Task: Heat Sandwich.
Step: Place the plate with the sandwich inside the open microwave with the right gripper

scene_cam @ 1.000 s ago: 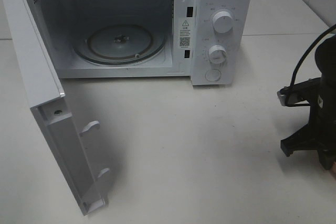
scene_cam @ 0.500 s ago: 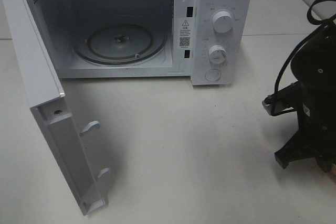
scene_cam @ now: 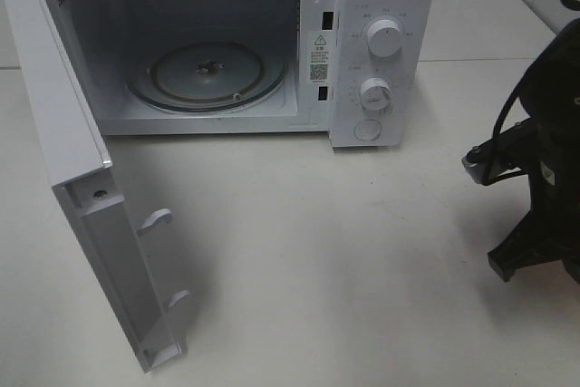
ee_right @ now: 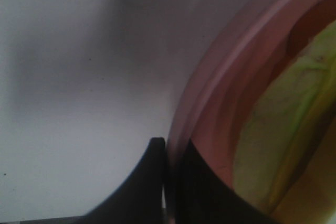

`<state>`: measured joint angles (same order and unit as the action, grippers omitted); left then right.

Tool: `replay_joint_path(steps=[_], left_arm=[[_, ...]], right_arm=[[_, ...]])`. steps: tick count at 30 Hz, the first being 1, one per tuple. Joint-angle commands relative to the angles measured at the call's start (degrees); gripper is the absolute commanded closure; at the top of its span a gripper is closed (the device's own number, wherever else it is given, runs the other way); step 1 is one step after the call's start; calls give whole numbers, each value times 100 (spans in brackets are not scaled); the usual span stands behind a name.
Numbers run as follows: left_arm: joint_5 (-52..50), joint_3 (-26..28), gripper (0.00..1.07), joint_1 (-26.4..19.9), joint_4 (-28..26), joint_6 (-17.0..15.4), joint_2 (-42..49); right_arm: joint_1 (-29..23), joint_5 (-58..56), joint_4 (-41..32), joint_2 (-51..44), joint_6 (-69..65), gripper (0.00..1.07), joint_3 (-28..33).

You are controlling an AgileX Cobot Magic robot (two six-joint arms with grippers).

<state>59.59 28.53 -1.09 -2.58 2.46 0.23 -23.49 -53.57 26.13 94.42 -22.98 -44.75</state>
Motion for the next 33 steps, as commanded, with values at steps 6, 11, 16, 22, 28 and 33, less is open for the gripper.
replay_joint_path(steps=[6, 11, 16, 22, 28, 33], left_arm=[[-6, -11, 5, 23, -6, -29, 166], [-6, -11, 5, 23, -6, -29, 166], [-6, -11, 5, 23, -6, -29, 166], [-6, -11, 5, 23, -6, -29, 166], [-6, -11, 5, 23, -6, -29, 166], [-6, -11, 5, 23, -6, -29, 166]], right_arm=[[-183, -413, -69, -395, 160, 107, 11], [-527, -533, -80, -481, 195, 107, 11], [-888, -733, -80, -539, 229, 106, 11], [-1409, -934, -80, -768, 309, 106, 11], [-1776, -1083, -80, -951, 350, 106, 6], [-2149, -1112, -80, -1215, 510, 106, 6]])
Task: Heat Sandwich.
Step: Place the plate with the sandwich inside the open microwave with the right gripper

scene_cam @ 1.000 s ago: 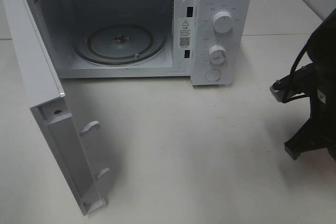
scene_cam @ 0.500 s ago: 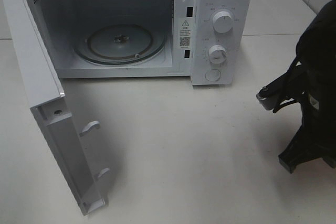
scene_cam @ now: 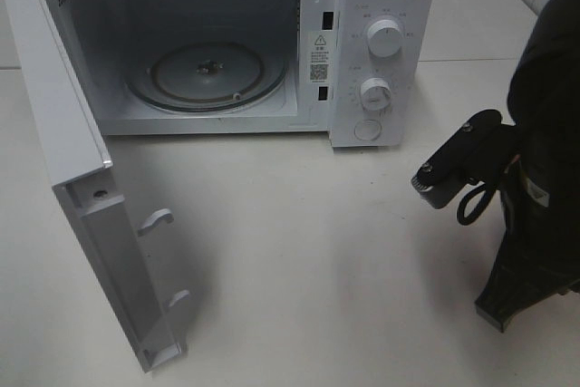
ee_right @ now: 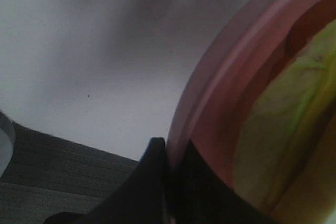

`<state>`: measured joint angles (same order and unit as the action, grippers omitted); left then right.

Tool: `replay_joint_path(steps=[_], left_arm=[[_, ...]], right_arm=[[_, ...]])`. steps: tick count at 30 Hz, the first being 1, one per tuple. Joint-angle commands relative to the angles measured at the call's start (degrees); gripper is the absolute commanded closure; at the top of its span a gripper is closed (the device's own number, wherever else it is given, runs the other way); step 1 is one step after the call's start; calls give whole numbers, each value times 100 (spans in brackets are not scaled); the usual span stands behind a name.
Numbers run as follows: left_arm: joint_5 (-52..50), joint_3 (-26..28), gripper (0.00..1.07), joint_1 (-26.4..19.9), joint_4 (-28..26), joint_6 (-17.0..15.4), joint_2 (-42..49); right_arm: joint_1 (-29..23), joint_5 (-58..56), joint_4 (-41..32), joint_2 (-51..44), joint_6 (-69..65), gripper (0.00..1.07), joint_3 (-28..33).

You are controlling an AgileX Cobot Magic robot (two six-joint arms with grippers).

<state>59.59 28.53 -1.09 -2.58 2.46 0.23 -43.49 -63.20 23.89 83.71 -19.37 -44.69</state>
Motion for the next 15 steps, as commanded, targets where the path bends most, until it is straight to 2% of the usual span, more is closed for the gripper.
replay_joint_path(steps=[1, 9, 15], left_arm=[[-6, -11, 5, 23, -6, -29, 166], [-6, -11, 5, 23, -6, -29, 166], [-6, -11, 5, 23, -6, -29, 166]], right_arm=[[-218, -143, 143, -195, 183, 106, 0], [-756, -149, 143, -430, 710, 106, 0], [-871, -115, 149, -476, 1163, 105, 0]])
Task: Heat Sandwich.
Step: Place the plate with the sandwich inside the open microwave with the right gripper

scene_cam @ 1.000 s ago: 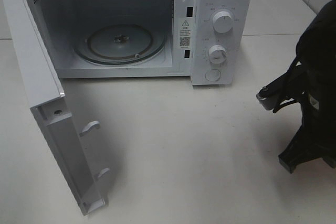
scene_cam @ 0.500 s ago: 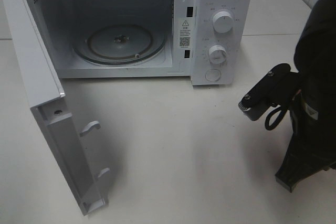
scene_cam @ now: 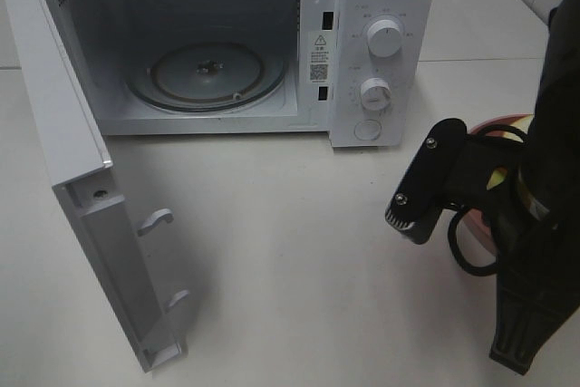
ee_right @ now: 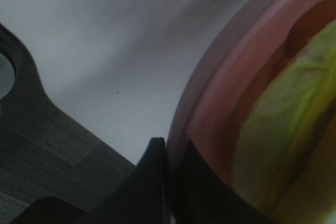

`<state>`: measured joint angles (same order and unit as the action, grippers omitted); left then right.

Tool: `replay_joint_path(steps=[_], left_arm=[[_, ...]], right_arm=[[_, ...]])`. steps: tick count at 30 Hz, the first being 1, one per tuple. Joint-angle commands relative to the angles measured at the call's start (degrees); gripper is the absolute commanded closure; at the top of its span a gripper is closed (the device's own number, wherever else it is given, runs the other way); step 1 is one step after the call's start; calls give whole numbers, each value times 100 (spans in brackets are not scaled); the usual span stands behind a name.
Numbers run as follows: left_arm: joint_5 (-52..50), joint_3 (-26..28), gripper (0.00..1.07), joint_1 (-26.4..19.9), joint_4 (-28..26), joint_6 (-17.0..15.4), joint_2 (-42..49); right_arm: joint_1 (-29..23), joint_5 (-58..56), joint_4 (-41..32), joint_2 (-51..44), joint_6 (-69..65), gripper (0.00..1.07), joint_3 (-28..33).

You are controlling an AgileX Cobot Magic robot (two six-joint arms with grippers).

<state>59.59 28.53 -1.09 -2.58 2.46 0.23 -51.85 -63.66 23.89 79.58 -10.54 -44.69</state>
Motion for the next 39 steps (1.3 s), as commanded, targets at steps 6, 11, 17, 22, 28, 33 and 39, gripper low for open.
replay_joint_path(steps=[6, 11, 17, 22, 28, 33, 39], left_arm=[[-6, -11, 5, 23, -6, -29, 166], [-6, -11, 5, 23, -6, -29, 166], [-6, -11, 5, 23, -6, -29, 166], [-6, -11, 5, 23, -6, -29, 166], [-6, -11, 5, 23, -6, -29, 166], [-6, -11, 5, 23, -6, -29, 166], [-6, -11, 5, 23, -6, -29, 166]], right_arm=[[-34, 29, 149, -80, 785, 105, 0], [-34, 246, 178, -80, 1329, 105, 0], [-34, 498, 275, -80, 1725, 105, 0], [-34, 848, 275, -80, 2206, 105, 0], [-34, 1306, 275, -80, 3094, 105, 0], [-34, 1461, 269, -80, 3908, 105, 0], [-34, 1736, 269, -80, 4492, 105, 0]])
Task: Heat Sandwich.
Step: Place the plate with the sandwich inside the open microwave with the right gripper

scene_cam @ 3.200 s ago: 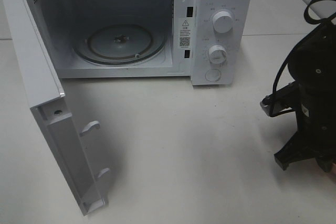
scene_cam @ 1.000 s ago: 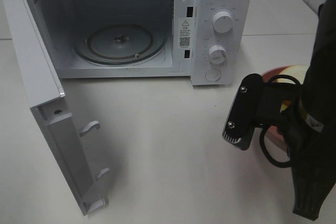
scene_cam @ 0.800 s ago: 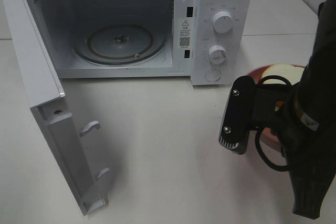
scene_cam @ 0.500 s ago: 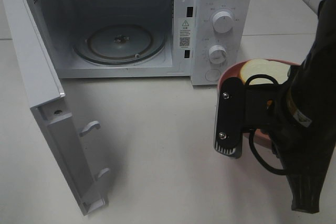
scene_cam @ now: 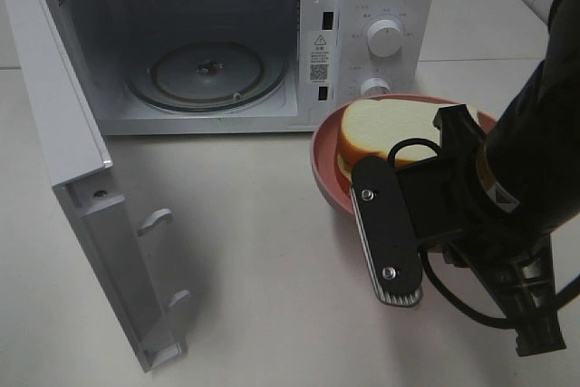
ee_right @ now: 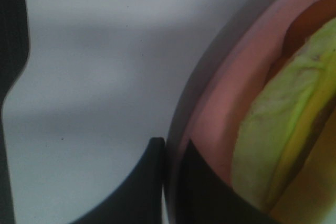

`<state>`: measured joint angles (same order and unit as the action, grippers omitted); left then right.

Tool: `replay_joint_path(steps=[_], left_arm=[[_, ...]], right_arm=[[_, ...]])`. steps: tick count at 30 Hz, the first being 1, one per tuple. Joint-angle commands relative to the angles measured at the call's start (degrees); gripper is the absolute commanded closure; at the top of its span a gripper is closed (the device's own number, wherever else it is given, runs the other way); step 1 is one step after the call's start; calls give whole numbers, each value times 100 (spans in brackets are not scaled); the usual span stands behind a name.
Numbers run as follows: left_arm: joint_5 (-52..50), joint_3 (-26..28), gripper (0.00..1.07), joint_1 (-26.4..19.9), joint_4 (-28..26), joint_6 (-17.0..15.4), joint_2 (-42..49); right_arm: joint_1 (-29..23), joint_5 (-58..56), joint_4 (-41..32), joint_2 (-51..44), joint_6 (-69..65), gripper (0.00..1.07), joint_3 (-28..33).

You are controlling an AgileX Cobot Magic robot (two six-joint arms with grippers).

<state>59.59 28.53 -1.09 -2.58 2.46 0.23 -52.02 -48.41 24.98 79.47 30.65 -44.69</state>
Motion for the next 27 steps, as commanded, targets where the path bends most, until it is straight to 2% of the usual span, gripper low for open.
replay_joint_path(steps=[1, 17, 22, 27], left_arm=[[-6, -11, 5, 23, -6, -29, 166], [-6, -11, 5, 23, -6, -29, 166], [-6, -11, 5, 23, -6, -29, 166], [-6, -11, 5, 23, -6, -29, 166]], right_arm=[[-17, 321, 160, -69, 539, 105, 0], [-17, 905, 298, -69, 1954, 104, 0], [-17, 1209, 23, -69, 1742, 103, 0], [0, 1232, -80, -69, 2550, 103, 0]])
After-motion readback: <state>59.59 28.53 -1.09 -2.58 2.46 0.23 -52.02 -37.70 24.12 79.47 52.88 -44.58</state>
